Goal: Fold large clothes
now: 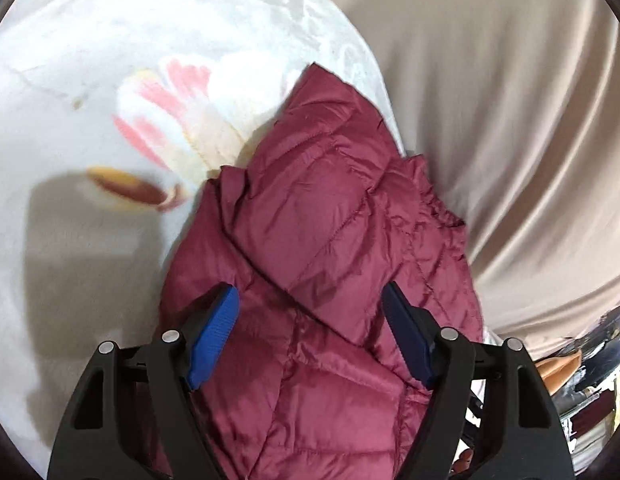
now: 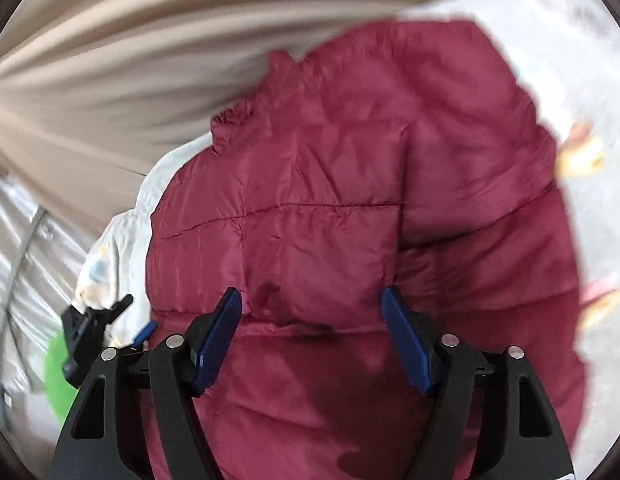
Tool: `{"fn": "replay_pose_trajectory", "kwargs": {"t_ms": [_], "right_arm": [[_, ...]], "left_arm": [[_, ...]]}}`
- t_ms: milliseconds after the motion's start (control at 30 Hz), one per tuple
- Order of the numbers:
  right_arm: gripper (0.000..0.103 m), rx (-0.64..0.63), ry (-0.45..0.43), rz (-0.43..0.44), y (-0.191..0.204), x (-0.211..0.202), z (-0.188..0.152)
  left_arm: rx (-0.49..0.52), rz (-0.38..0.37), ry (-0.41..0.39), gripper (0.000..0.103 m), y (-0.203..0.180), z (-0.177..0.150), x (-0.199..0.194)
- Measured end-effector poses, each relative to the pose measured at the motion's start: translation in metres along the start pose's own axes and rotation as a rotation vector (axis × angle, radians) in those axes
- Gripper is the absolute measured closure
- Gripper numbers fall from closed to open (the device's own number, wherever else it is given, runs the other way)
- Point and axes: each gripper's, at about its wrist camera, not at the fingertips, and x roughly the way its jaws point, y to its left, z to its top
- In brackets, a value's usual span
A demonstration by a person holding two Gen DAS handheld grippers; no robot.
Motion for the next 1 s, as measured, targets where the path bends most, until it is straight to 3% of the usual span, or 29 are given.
{"fn": "replay_pose_trajectory", "kwargs": {"t_ms": [33, 67, 133, 167, 233, 300, 367, 400, 467, 500, 633, 700, 767, 900, 1000], "right_arm": [[0.08, -0.032, 0.016, -0.019, 0.01, 0.005, 0.004], [0.095, -0.078, 0.008, -0.049, 0.024, 0.005, 0.011], [0.097, -0.173, -0.09, -0.064, 0.051, -0.014, 0.018], [0.097, -0.252, -0.167, -0.049, 0.07, -0.033, 0.022], [0.098, -0.37, -0.321, 0.026, 0.096, -0.068, 0.027], [0.099, -0.405, -0.392, 0.067, 0.096, -0.081, 0.035], [0.099, -0.367, -0.364, -0.071, 0.075, -0.056, 0.05], [0.099, -0.326, -0.3, -0.171, 0.053, -0.028, 0.056], [0.1, -0.252, -0.168, -0.262, 0.013, 0.016, 0.058], [0.101, -0.229, -0.144, -0.247, -0.006, 0.032, 0.053], [0.101, -0.183, -0.168, -0.19, -0.011, 0.033, 0.052], [0.097, -0.211, -0.162, -0.211, -0.008, 0.027, 0.05], [0.085, -0.252, -0.165, -0.256, 0.003, 0.018, 0.044], [0.077, -0.373, -0.212, -0.413, 0.014, -0.011, 0.03], [0.076, -0.419, -0.23, -0.392, 0.03, -0.023, 0.023]], "left_arm": [[-0.005, 0.017, 0.002, 0.049, -0.002, 0.005, 0.008], [-0.009, 0.026, -0.001, 0.056, -0.004, 0.009, 0.013], [0.006, 0.048, -0.025, 0.092, -0.011, 0.018, 0.019], [0.045, 0.073, -0.05, 0.098, -0.018, 0.023, 0.02], [0.122, 0.108, -0.092, 0.098, -0.029, 0.022, 0.02], [0.218, 0.15, -0.135, 0.098, -0.042, 0.019, 0.022], [0.286, 0.198, -0.123, 0.098, -0.047, 0.013, 0.038], [0.306, 0.22, -0.116, 0.098, -0.048, 0.01, 0.045], [0.345, 0.269, -0.109, 0.097, -0.044, 0.0, 0.061], [0.347, 0.267, -0.108, 0.096, -0.044, -0.001, 0.062], [0.3, 0.208, -0.116, 0.096, -0.034, 0.004, 0.057], [0.249, 0.164, -0.114, 0.095, -0.024, 0.008, 0.053], [0.216, 0.148, -0.105, 0.092, -0.012, 0.009, 0.041], [0.213, 0.168, -0.087, 0.073, 0.003, 0.007, 0.008], [0.242, 0.19, -0.102, 0.054, 0.013, 0.01, -0.025]]}}
